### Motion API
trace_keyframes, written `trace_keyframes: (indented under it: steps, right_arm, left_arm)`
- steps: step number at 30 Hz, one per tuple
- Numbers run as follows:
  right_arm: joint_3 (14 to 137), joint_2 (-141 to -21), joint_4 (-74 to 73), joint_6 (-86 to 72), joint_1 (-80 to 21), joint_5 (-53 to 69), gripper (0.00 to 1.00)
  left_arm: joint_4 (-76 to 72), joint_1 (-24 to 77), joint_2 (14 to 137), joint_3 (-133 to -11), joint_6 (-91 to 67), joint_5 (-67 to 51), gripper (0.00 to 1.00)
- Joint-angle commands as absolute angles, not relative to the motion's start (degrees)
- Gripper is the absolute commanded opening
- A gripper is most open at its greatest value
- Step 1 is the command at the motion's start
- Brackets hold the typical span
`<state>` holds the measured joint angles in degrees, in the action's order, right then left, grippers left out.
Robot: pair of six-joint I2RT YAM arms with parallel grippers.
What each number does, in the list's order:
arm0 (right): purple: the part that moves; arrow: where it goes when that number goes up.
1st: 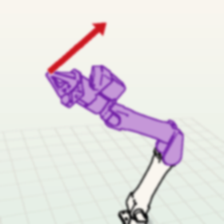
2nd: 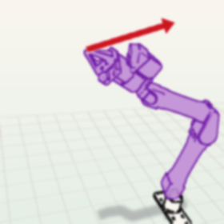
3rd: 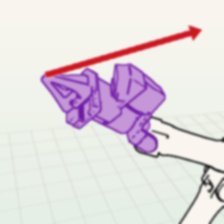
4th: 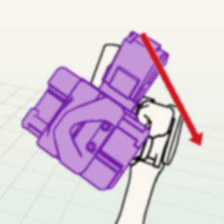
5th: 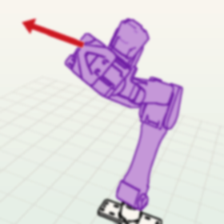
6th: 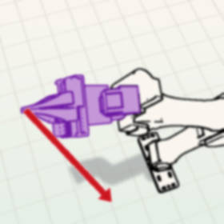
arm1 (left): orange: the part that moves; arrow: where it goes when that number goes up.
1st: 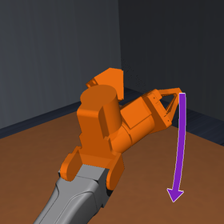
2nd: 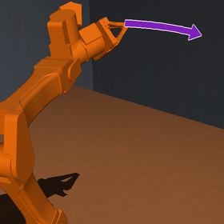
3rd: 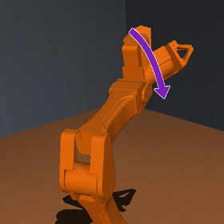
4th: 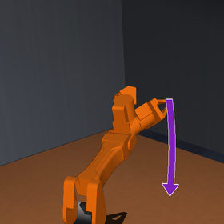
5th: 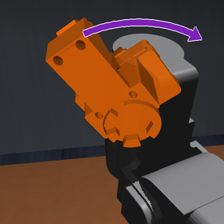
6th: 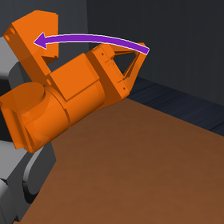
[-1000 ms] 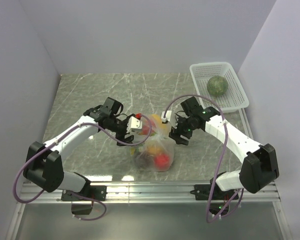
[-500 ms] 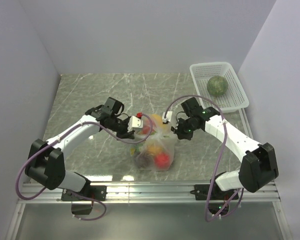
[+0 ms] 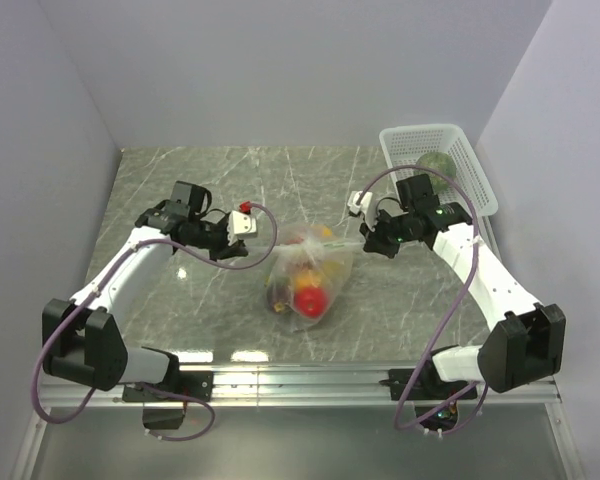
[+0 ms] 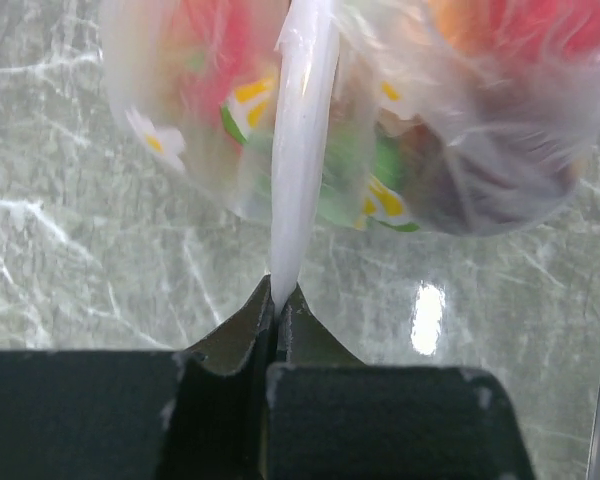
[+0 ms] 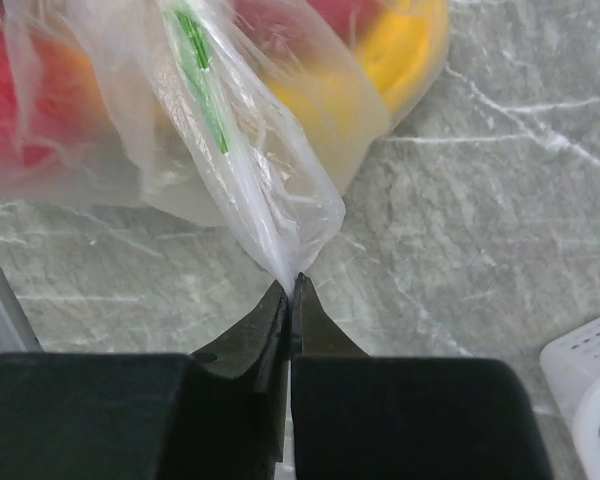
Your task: Place the fake fruits into the plastic bag and tie a complex knot
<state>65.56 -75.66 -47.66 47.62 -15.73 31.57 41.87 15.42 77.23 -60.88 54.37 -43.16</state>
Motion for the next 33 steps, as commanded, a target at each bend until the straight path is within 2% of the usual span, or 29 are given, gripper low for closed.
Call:
trace_keyframes:
  steps: [1,10,19,21,28,33]
  right_arm:
    - [64.1,-75.0,-48.2,50.8,-9.6,19.4,0.00]
    - [57.7,-80.4,-42.8,54.2,-0.5,18.2,0.00]
    - [55.7,-79.3,-43.0,54.3,-0.5,19.8,0.00]
    - [57.6,-78.8,-43.9,52.8,-0.5,21.3,0.00]
    - [81.0,-81.6,-48.3,44.6,-0.5,27.7,0.00]
    - [80.5,-82.4,-47.1,47.0,1.7,25.9,0.00]
  left_arm:
    - [50.8,9.2,75.3,-60.4,59.1,-34.1,0.00]
    - [47.3,4.1,77.0,-53.9,62.8,-31.6,0.00]
    - [45.6,3.4,79.4,-54.1,63.4,-31.2,0.01]
    - [45.6,3.4,78.7,-56.1,60.8,-32.8,0.01]
    - [43.5,2.9,80.2,-73.5,50.2,-36.4,0.01]
    - [41.0,0.1,80.3,-71.1,52.5,-34.4,0.00]
